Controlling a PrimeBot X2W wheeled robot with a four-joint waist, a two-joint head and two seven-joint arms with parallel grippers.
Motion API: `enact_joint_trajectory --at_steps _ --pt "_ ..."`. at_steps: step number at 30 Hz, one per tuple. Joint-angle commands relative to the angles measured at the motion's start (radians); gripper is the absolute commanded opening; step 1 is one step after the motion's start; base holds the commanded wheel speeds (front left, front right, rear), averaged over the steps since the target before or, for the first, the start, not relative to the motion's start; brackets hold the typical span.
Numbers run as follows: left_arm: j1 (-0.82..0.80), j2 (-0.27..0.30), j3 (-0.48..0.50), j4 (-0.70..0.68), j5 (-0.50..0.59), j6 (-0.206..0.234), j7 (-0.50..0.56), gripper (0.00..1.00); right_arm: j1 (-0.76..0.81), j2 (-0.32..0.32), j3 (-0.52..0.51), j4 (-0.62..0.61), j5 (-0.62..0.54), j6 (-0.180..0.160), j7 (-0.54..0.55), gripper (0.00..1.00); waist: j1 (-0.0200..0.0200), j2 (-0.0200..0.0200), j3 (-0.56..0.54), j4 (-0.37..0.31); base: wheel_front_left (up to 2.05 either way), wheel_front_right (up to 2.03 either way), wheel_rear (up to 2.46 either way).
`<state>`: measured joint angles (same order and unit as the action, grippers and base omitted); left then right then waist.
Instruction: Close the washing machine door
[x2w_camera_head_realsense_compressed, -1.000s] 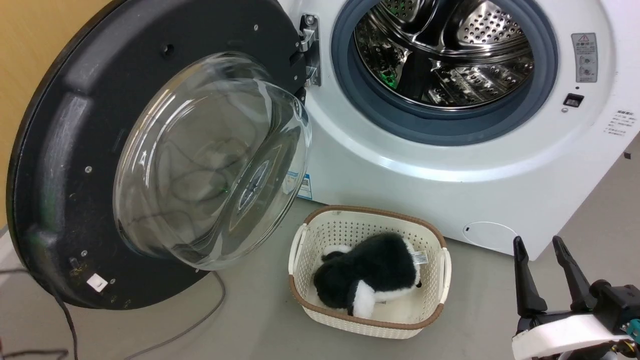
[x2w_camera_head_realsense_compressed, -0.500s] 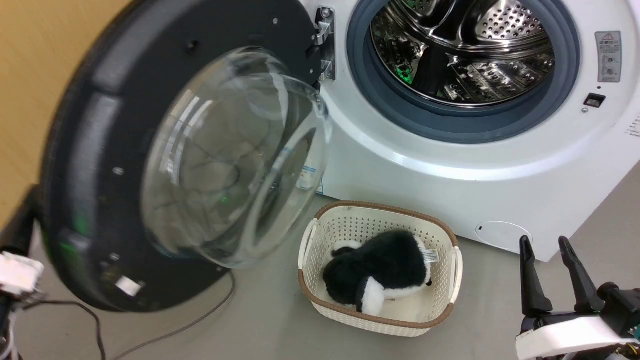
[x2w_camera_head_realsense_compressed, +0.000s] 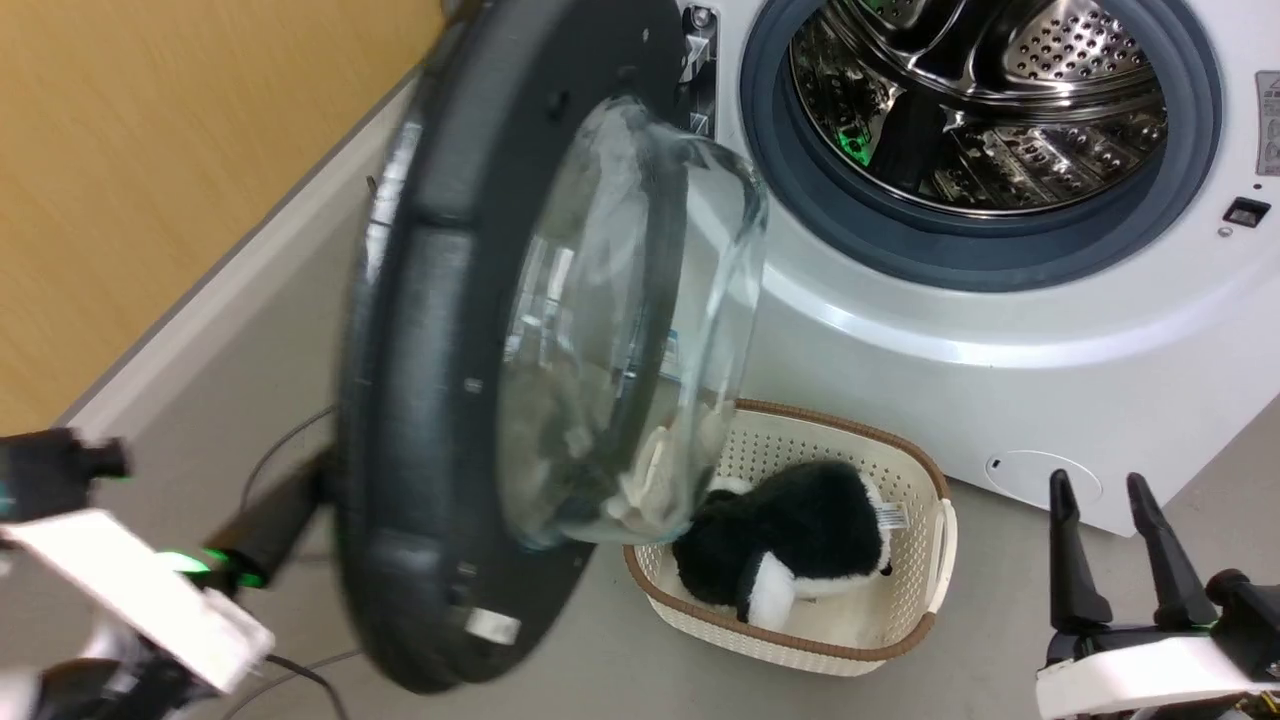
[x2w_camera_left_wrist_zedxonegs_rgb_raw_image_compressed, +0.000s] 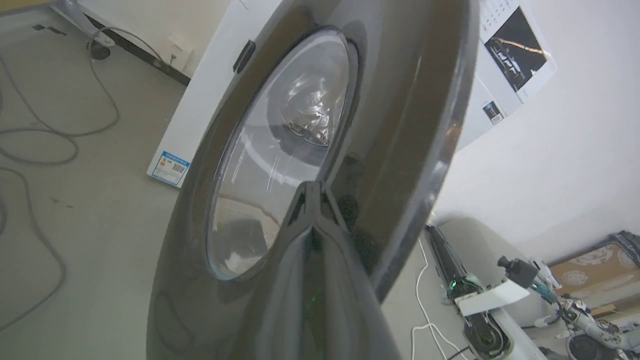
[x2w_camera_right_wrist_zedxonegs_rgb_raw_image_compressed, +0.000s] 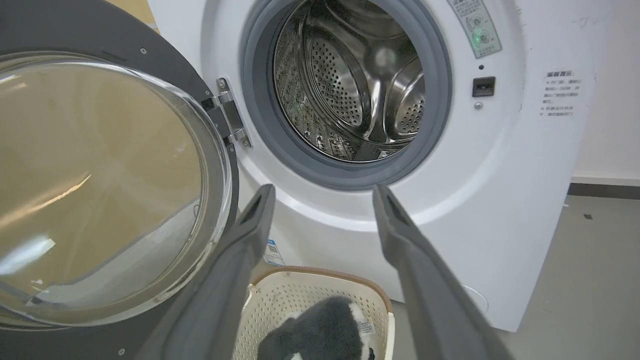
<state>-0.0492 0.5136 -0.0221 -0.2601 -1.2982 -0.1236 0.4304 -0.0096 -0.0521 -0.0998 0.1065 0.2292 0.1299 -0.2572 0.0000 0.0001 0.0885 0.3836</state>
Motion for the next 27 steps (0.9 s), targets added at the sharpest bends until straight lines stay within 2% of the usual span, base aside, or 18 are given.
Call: enact_joint_trajectory --at_steps 1,6,11,19,27 --pt "0.007 0.002 -0.024 -0.02 -0.011 -0.007 -0.003 0.0 -0.011 0.002 0.002 0.002 0.008 0.001 -0.005 1.0 0.0 -0.0001 0.001 -0.005 0.0 0.0 0.0" --pt "-0.024 0.017 -0.175 -0.086 0.017 -0.007 -0.026 0.0 -0.025 0.002 0.006 -0.001 -0.001 0.001 -0.005 1.0 0.0 -0.0001 0.006 -0.039 0.0 0.0 0.0" --pt "-0.098 -0.019 -0.338 -0.098 0.036 -0.007 -0.072 0.0 -0.025 0.002 -0.001 -0.004 -0.009 0.001 -0.005 1.0 0.0 -0.0001 0.01 -0.082 0.0 0.0 0.0" --pt "-0.222 -0.09 -0.531 0.006 0.061 -0.007 -0.226 0.0 -0.039 0.002 0.004 -0.006 -0.014 0.001 -0.005 1.0 0.0 -0.0001 0.016 -0.191 0.0 0.0 0.0" --pt "-0.308 -0.122 -0.665 0.128 0.04 -0.007 -0.37 0.0 -0.046 0.002 -0.001 -0.008 -0.011 0.001 -0.005 1.0 0.0 -0.0001 0.027 -0.319 0.0 0.0 0.0"
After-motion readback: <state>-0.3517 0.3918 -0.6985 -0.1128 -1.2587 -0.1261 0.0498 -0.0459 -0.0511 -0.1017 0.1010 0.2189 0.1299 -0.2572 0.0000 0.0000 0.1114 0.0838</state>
